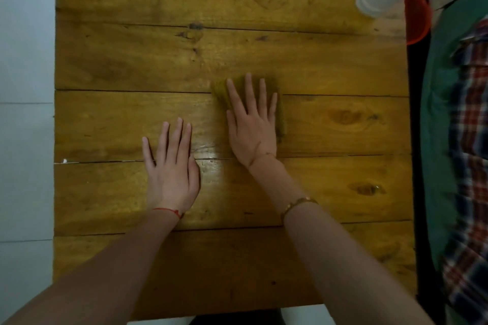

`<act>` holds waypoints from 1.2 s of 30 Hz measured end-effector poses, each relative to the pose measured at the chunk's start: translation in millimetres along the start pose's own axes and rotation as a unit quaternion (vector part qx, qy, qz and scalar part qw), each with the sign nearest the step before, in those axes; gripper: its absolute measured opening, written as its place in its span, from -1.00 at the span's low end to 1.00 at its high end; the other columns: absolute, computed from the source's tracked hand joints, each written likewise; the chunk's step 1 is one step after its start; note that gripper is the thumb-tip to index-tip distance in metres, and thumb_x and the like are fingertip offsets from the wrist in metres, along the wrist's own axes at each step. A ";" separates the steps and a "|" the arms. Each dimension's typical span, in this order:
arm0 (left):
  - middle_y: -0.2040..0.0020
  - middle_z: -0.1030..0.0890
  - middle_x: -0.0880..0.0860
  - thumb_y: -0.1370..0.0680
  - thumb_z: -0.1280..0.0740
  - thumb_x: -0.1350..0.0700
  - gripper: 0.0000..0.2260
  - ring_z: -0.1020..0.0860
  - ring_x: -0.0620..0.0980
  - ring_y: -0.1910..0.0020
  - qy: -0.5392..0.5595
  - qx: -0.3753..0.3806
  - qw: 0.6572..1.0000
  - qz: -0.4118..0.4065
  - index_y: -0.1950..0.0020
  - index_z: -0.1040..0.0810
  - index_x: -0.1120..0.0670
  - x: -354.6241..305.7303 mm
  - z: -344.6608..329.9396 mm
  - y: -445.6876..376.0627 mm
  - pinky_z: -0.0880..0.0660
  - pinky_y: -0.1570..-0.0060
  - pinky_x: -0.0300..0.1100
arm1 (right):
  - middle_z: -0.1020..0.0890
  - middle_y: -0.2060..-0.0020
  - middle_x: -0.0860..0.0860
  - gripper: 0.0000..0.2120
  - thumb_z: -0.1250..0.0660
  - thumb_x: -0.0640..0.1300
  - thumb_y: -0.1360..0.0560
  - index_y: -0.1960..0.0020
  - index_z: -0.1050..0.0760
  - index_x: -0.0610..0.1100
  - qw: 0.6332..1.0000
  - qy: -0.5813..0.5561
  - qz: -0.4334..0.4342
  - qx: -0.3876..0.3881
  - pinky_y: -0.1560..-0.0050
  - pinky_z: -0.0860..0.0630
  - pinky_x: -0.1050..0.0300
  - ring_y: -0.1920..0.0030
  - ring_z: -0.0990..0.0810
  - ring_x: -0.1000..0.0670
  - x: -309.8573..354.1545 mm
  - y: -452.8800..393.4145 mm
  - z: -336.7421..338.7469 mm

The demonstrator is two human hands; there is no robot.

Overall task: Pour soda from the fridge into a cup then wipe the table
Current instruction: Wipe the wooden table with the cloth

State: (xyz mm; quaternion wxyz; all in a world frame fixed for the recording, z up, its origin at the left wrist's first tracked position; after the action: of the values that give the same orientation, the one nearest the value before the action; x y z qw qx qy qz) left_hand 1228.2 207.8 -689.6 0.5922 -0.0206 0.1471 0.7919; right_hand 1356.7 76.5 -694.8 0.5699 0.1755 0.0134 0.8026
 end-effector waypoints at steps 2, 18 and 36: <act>-0.63 0.00 0.00 -0.63 0.02 0.04 -0.47 0.10 0.02 -0.61 -0.005 0.002 1.000 -0.001 -0.62 -0.01 0.07 0.0 0.8 -0.7 0.09 -0.51 0.27 | 0.13 -0.60 -0.01 -0.46 0.05 0.03 -0.66 -0.59 0.13 0.10 0.996 0.007 0.081 0.030 -0.55 0.16 -0.21 -0.58 0.21 -0.13 8.4 17.1 -3.4; -0.63 -0.01 0.01 -0.61 -0.01 0.04 -0.44 0.05 0.05 -0.60 -0.025 0.018 1.000 -0.001 -0.61 -0.02 0.08 0.8 1.8 -2.0 0.05 -0.50 0.29 | 0.17 -0.59 0.01 -0.48 0.08 0.04 -0.68 -0.59 0.15 0.12 0.997 -0.011 0.067 0.042 -0.56 0.18 -0.16 -0.58 0.26 -0.10 9.7 2.6 1.9; -0.62 -0.02 0.01 -0.62 0.00 0.05 -0.45 0.07 0.03 -0.61 -0.009 0.001 1.000 -0.006 -0.61 -0.02 0.08 0.3 0.1 -0.1 0.09 -0.51 0.28 | 0.14 -0.59 0.06 -0.49 0.19 0.11 -0.66 -0.59 0.12 0.10 0.999 -0.044 0.009 0.027 -0.57 0.21 -0.10 -0.58 0.24 -0.04 -39.0 22.4 14.2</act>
State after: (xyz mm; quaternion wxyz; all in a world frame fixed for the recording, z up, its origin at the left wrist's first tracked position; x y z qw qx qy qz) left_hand 1228.3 208.1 -689.5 0.5982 -0.0135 0.1427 0.7885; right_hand 1351.9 30.3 -686.9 0.5582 0.2255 0.0083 0.7985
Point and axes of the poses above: each hand's wrist, its own y-axis away from the middle knuckle, its own z-axis out of the back of the hand, x = y × z, the point moved 1 cm from there along -y, towards the middle knuckle
